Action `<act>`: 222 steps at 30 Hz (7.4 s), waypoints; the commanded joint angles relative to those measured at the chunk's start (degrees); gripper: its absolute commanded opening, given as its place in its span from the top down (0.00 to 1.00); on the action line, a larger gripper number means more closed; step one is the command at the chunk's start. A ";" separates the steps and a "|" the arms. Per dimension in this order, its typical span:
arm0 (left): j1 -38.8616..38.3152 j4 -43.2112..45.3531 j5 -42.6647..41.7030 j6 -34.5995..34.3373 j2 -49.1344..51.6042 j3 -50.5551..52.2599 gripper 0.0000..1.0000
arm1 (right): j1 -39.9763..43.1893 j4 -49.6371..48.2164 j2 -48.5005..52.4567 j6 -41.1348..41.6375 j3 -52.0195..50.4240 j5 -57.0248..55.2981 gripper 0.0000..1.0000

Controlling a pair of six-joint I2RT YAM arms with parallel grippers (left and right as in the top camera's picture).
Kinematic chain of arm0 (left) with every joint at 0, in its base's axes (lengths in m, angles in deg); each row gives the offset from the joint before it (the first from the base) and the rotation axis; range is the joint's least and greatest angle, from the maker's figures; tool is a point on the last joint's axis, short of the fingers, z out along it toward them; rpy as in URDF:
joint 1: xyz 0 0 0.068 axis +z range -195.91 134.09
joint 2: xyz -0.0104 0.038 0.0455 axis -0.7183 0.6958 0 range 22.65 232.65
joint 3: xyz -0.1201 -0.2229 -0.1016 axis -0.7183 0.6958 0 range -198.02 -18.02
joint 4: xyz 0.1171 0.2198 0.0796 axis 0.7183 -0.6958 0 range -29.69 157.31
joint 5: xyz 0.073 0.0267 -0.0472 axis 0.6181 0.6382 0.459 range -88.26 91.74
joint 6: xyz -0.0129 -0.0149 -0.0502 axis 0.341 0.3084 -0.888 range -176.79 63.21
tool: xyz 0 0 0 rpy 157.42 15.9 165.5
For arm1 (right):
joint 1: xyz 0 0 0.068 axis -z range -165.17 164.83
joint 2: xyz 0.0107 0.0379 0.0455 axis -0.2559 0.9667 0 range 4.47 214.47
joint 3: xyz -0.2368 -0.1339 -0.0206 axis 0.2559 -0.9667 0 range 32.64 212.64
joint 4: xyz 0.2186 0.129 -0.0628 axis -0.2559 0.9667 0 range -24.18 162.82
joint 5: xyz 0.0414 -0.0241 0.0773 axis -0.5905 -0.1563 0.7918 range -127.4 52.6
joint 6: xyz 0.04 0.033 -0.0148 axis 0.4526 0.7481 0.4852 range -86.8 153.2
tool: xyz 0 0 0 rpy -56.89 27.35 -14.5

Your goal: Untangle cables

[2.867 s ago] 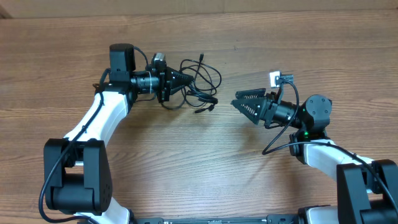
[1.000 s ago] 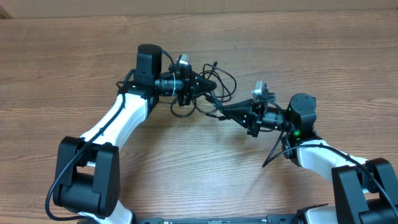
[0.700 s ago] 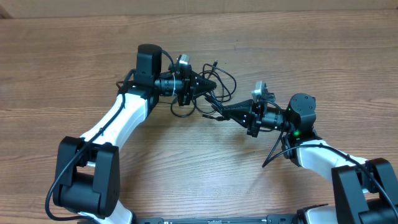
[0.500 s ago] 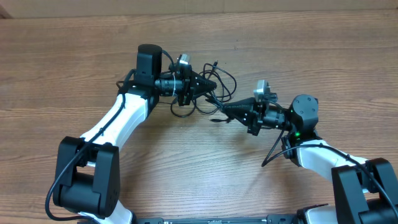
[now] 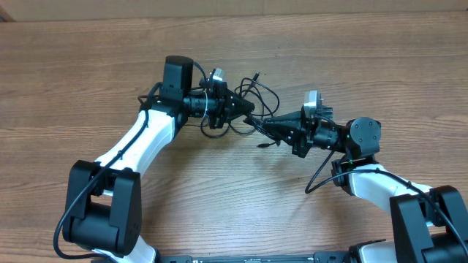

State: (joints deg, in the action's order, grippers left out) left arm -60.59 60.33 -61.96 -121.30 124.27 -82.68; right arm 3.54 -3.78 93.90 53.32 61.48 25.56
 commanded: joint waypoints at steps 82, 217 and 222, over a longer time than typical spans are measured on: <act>1.86 -6.05 -1.92 4.48 -0.83 -1.07 0.96 | -2.54 24.79 -0.52 -11.72 0.50 -3.13 0.94; -4.33 -5.01 5.66 4.74 -0.81 -1.07 0.96 | -6.99 0.00 -0.52 9.97 0.55 -12.85 0.96; -4.72 -5.03 5.86 5.05 -0.81 -1.07 0.96 | -6.97 -0.63 -0.52 9.90 0.55 -14.12 0.96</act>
State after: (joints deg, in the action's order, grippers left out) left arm -64.70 55.28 -56.26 -116.61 124.25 -82.92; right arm -2.93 -3.81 93.79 62.55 61.48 13.76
